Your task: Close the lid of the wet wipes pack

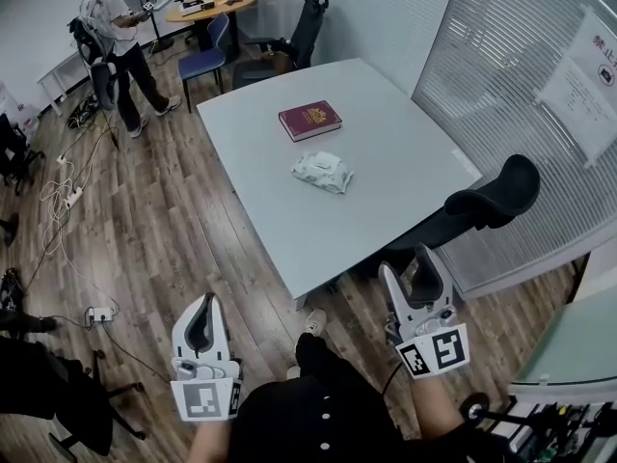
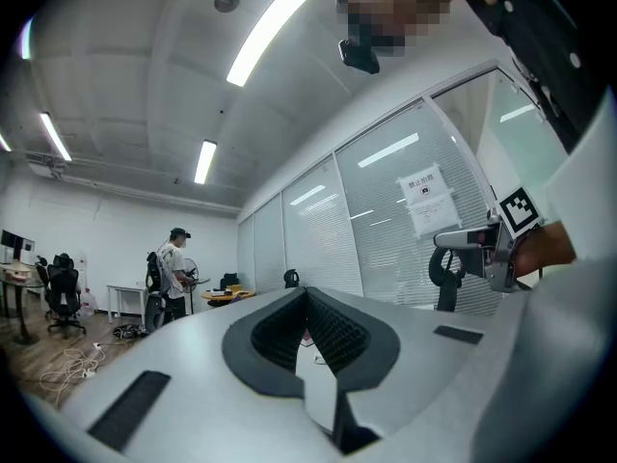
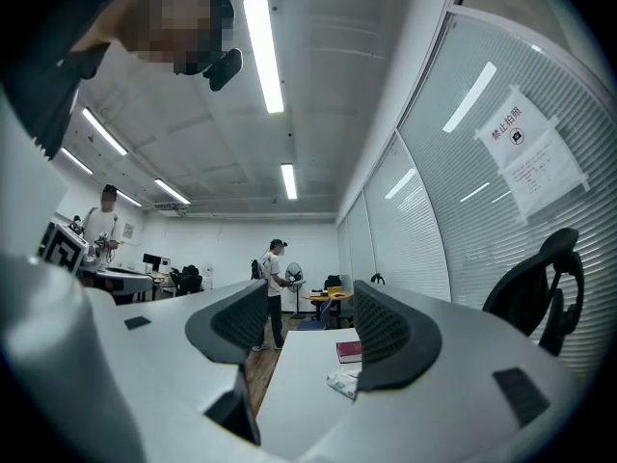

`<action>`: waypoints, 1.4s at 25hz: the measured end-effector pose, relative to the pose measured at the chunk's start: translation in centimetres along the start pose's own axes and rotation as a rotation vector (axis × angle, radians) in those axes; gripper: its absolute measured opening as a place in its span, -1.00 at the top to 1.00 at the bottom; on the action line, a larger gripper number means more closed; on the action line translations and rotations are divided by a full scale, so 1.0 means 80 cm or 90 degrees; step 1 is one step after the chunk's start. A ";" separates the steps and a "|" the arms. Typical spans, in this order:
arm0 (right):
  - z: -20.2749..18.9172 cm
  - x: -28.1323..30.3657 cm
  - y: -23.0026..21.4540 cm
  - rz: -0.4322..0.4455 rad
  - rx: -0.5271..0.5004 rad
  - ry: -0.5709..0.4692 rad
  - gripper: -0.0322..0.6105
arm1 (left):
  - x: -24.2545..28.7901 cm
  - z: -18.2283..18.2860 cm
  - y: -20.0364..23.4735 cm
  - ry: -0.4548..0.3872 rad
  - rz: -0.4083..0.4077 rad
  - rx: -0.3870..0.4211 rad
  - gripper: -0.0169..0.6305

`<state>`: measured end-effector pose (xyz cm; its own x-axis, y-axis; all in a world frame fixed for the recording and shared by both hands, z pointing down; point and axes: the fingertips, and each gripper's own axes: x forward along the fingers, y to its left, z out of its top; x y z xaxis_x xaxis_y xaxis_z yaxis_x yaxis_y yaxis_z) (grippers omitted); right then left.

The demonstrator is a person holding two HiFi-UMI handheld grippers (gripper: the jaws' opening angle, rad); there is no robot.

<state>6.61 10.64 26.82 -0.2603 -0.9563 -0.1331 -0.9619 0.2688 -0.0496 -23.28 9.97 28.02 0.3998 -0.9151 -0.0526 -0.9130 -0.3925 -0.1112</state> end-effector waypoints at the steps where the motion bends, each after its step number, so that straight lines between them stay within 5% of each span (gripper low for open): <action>1: -0.003 0.006 -0.001 0.003 0.000 0.003 0.04 | 0.006 -0.002 0.002 0.002 0.000 -0.001 0.90; 13: -0.026 0.085 -0.045 -0.005 0.017 0.021 0.03 | 0.111 -0.008 0.009 0.003 -0.029 0.004 0.90; 35: -0.062 0.217 -0.131 0.012 0.049 0.041 0.03 | 0.249 -0.025 0.024 0.029 -0.009 0.011 0.90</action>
<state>11.73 -9.33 29.91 -0.2851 -0.9559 -0.0702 -0.9484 0.2920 -0.1240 -17.21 -9.20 28.77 0.4083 -0.9128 -0.0062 -0.9056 -0.4042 -0.1285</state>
